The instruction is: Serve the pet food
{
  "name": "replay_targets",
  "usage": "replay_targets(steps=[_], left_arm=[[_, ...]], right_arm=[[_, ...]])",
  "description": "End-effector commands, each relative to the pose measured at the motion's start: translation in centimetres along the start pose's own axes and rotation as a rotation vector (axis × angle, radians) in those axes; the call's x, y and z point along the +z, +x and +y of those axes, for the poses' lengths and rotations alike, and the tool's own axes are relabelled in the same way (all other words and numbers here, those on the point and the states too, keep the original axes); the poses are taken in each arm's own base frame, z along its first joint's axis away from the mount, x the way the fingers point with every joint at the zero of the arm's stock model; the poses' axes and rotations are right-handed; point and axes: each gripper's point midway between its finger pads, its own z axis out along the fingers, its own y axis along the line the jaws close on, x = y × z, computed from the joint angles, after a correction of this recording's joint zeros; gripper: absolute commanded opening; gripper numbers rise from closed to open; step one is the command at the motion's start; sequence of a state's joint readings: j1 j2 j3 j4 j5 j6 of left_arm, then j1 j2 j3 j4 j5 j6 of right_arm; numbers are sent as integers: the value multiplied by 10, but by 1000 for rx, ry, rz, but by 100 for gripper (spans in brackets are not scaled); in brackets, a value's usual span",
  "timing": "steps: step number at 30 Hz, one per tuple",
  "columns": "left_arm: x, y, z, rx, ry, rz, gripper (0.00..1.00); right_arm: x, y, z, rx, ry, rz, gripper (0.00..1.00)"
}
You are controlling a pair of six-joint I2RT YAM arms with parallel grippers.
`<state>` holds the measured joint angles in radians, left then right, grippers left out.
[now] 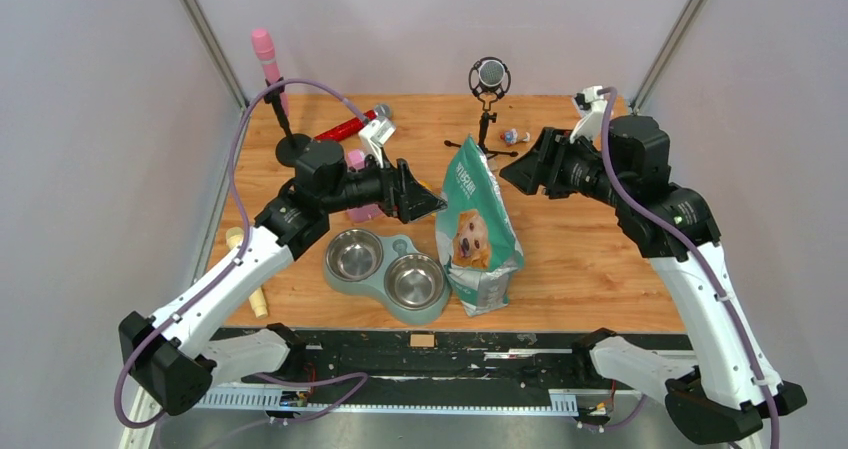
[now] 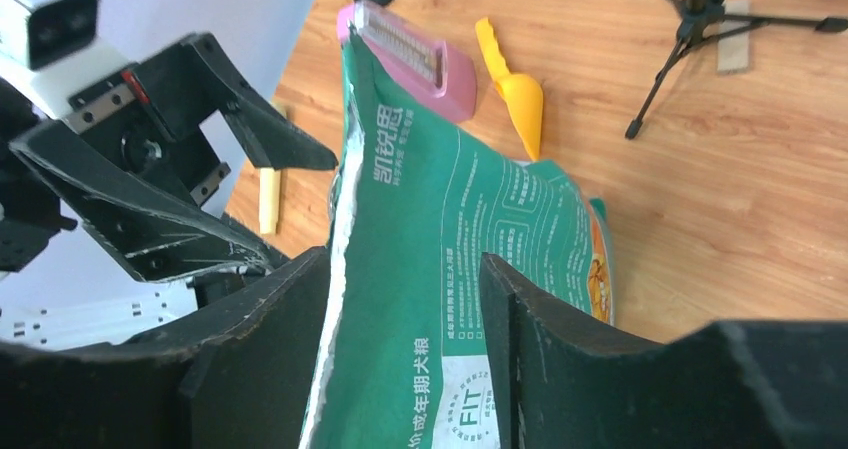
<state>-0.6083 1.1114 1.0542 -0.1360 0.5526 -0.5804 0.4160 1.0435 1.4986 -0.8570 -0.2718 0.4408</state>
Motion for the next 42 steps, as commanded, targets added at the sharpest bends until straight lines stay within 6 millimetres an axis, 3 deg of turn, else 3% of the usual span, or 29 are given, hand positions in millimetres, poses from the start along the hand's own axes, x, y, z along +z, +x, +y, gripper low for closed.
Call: replay_targets(steps=[1,14,20,32,42], left_arm=[[9,-19,-20,54,73,-37,100],[39,-6,-15,49,67,27,100],[44,-5,-15,54,63,33,100],[51,-4,-10,65,13,41,100],[51,-4,-14,84,21,45,100]], right_arm=[[3,13,8,-34,-64,84,56],[2,19,15,-18,-101,121,55],[1,24,13,-7,-89,147,54],[-4,27,28,11,-165,182,58],[9,34,7,42,-56,216,54]])
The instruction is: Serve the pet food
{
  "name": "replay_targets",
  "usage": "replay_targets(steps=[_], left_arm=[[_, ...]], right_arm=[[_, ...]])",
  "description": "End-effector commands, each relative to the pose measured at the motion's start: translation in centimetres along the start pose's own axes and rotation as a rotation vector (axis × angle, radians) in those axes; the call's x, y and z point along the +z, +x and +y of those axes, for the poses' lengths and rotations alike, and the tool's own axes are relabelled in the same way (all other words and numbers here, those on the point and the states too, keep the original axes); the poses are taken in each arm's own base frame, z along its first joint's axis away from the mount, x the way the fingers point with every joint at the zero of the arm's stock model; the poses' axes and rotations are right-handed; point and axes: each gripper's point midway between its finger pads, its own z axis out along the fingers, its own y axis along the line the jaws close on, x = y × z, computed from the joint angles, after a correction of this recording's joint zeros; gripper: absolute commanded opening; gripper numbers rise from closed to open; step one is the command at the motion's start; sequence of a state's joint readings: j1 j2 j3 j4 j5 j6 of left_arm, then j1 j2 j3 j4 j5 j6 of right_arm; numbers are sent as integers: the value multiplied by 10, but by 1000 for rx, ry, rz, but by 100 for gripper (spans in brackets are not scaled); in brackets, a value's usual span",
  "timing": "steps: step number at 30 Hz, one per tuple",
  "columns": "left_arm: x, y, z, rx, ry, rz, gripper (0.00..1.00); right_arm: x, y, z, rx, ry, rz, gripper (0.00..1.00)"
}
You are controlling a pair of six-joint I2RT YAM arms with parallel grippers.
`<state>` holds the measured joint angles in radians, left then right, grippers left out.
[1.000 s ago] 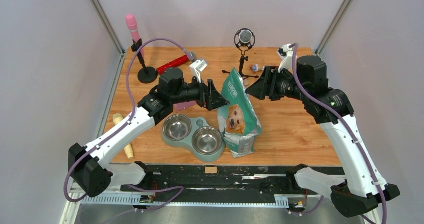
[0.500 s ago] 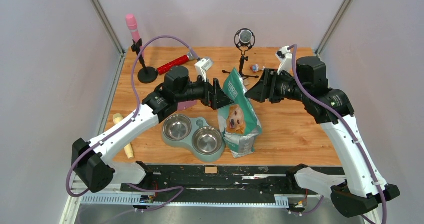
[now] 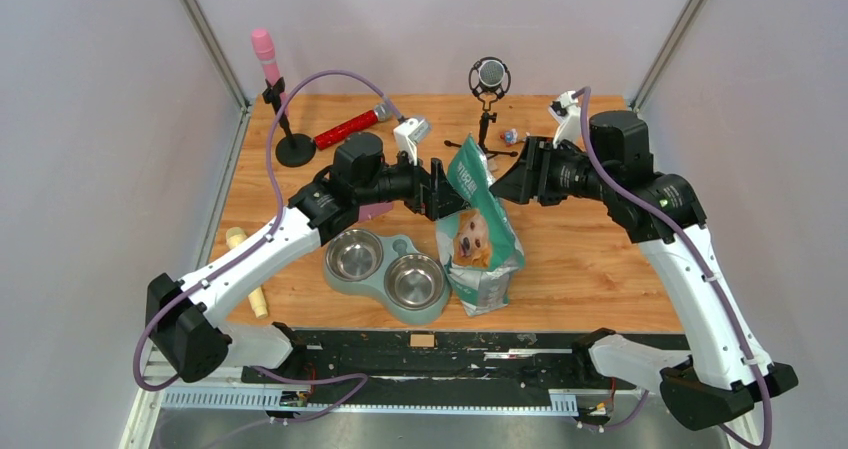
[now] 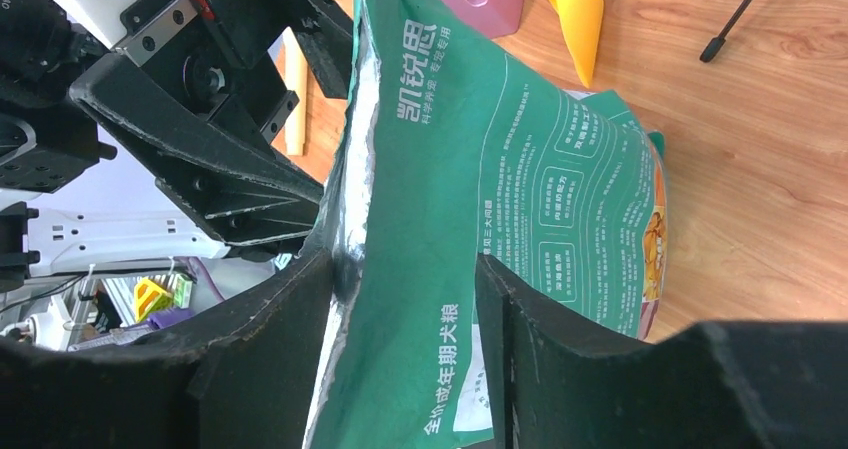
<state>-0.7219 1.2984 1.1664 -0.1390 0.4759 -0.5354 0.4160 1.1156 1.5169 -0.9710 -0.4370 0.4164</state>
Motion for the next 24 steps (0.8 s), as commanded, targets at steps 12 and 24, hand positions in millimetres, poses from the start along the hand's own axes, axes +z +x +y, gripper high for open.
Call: replay_targets(steps=[12,24], left_arm=[[4,-21,-12,53,21,-40,100],[8,-22,-16,52,33,-37,100]], right_arm=[[-9,2,6,34,1,15,48],[-9,-2,30,24,-125,33,33]])
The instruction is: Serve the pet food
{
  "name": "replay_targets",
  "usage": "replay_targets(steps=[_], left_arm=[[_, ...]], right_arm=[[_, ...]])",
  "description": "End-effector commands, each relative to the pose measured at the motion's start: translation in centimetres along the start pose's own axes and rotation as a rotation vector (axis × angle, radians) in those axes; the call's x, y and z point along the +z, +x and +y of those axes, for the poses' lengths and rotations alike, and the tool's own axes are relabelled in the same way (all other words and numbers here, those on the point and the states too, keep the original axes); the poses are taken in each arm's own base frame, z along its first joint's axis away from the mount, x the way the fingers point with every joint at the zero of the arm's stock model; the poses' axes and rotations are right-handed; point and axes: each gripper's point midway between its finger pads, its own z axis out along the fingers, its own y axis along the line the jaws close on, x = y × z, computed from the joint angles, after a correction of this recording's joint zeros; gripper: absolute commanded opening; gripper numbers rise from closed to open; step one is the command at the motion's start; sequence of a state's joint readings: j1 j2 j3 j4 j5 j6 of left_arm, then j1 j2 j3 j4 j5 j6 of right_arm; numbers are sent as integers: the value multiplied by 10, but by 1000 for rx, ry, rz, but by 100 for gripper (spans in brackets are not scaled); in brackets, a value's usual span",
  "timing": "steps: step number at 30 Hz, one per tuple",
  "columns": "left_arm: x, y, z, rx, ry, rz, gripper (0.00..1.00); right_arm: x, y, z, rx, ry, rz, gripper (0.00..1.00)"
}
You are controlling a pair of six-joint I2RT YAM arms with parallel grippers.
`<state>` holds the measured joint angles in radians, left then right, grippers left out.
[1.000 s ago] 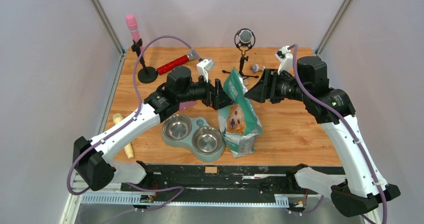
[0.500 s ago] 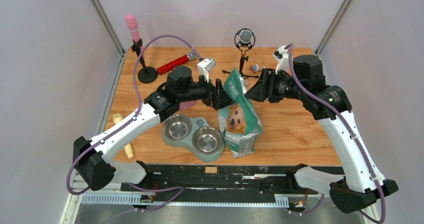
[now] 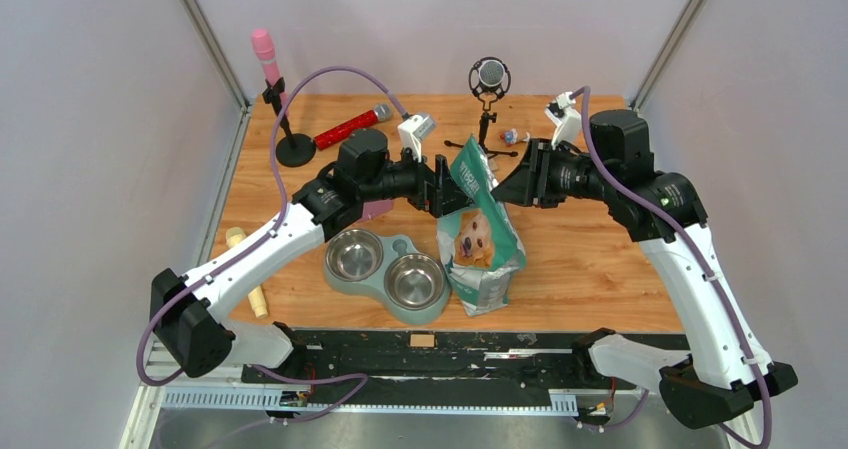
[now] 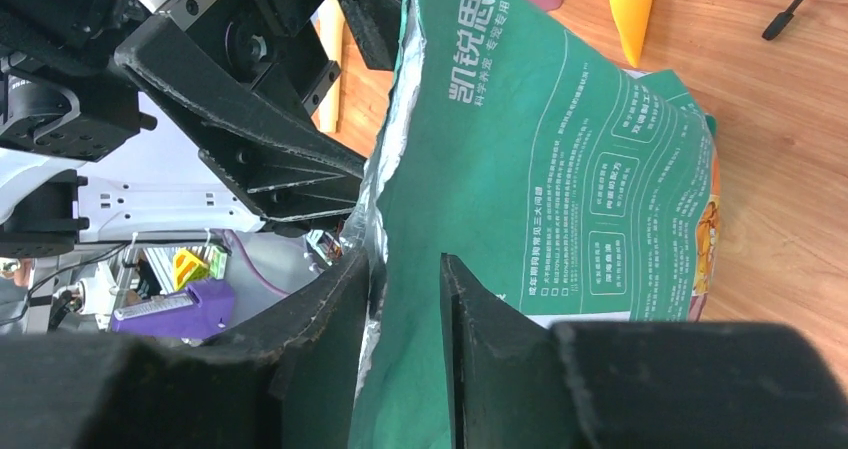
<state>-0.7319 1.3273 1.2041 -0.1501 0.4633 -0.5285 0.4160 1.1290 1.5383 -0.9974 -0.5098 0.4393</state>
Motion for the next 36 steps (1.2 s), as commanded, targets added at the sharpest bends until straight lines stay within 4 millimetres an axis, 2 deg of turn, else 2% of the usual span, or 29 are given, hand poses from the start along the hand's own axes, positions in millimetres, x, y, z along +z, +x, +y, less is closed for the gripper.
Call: replay_targets(steps=[1,7,8,9,10,16,23,32,36], left_arm=[[1,-17,-15,44,38,-36,100],[-2,-21,-21,47,46,-43,100],[-4,-24,-23,44,48,-50,100],[-6,-25,-25,41,47,-54,100],[-8,-28,-27,29,44,-61,100],[-25,-48,-51,6,94,-128,100],[-28,-63,-55,-56,79,-167,100],[-17,-57,-51,-94,80,-128,100],[-14,-54,-47,-96,71,-116,96]], right_arm=[[-5,-7,18,-7,-66,-15,31],[0,-6,15,8,-61,-2,15],[1,-6,15,9,-63,1,10],[2,-5,14,10,-65,4,2],[2,-5,15,9,-68,3,0],[6,-2,16,-1,-96,-11,0],[10,-1,25,-37,-156,-46,0],[17,-2,24,-44,-176,-71,0],[17,-3,25,-46,-174,-80,0]])
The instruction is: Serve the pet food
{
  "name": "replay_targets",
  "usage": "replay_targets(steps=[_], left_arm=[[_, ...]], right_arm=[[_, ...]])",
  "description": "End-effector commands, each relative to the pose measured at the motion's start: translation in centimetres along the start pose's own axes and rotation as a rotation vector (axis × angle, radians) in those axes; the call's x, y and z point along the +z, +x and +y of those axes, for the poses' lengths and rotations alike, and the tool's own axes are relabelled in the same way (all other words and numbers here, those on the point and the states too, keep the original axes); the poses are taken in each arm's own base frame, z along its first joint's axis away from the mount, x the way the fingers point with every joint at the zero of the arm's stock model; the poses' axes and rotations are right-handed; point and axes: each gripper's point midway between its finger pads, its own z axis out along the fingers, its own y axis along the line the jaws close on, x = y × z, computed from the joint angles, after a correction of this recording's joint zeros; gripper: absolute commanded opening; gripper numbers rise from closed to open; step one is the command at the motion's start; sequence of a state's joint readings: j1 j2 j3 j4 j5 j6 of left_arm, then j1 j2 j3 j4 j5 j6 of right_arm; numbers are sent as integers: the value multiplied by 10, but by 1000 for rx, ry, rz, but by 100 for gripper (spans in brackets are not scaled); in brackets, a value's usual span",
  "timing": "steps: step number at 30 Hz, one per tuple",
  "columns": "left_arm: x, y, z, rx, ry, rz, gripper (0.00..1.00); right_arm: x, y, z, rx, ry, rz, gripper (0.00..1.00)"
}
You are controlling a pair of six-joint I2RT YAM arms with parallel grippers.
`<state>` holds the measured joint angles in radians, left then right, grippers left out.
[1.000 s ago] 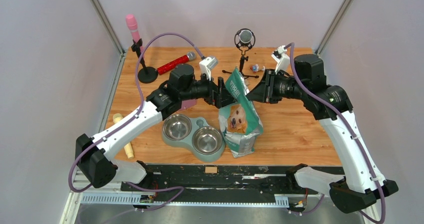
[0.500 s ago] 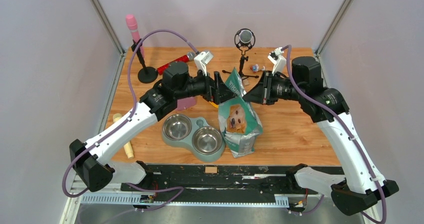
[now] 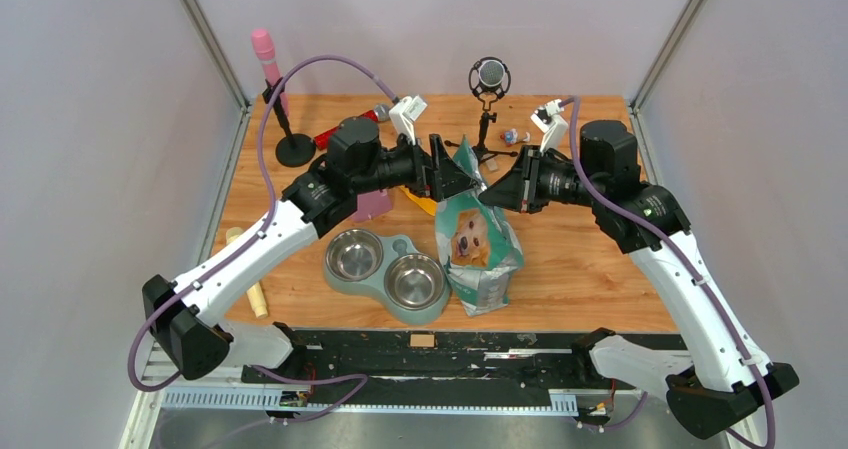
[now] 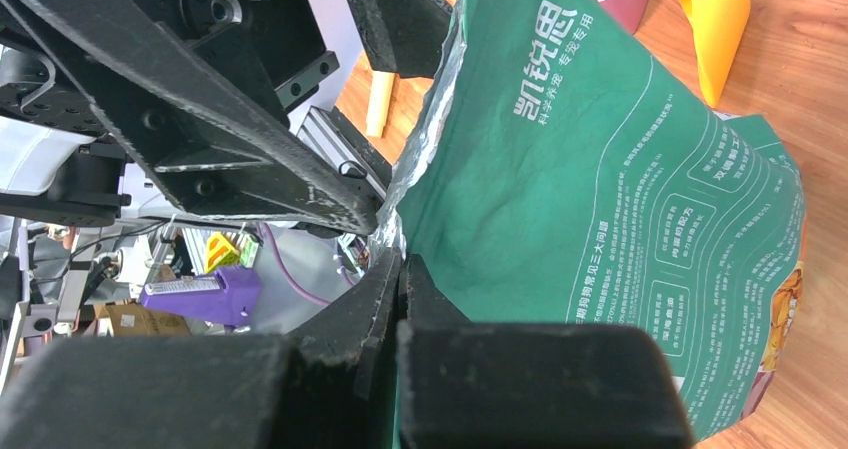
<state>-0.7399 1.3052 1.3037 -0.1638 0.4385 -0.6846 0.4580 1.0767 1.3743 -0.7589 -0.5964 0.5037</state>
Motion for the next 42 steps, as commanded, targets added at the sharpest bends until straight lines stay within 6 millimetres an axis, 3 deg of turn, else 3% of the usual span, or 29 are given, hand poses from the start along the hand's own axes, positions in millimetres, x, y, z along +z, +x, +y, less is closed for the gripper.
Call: replay_targets(steps=[1,9,16,24,27,35,42], left_arm=[[2,-10,-13,8,35,-19,95],[3,0,-16,7,71,20,74],[0,7,-20,32,105,32,43],[12,20,-26,52,119,122,26],[15,24,-21,46,88,133,2],[4,22,-6,54,-25,103,0],[-5,21,-1,69,-67,88,0]], right_arm=[[0,-11,6,-31,-15,-55,0],[0,-14,3,-23,10,-75,0],[0,-22,0,-18,40,-103,0],[0,-22,5,-32,22,-105,0],[-3,-24,5,-40,31,-122,0],[-22,-47,-26,-65,248,-269,0],[-42,-60,-31,-104,328,-362,0]])
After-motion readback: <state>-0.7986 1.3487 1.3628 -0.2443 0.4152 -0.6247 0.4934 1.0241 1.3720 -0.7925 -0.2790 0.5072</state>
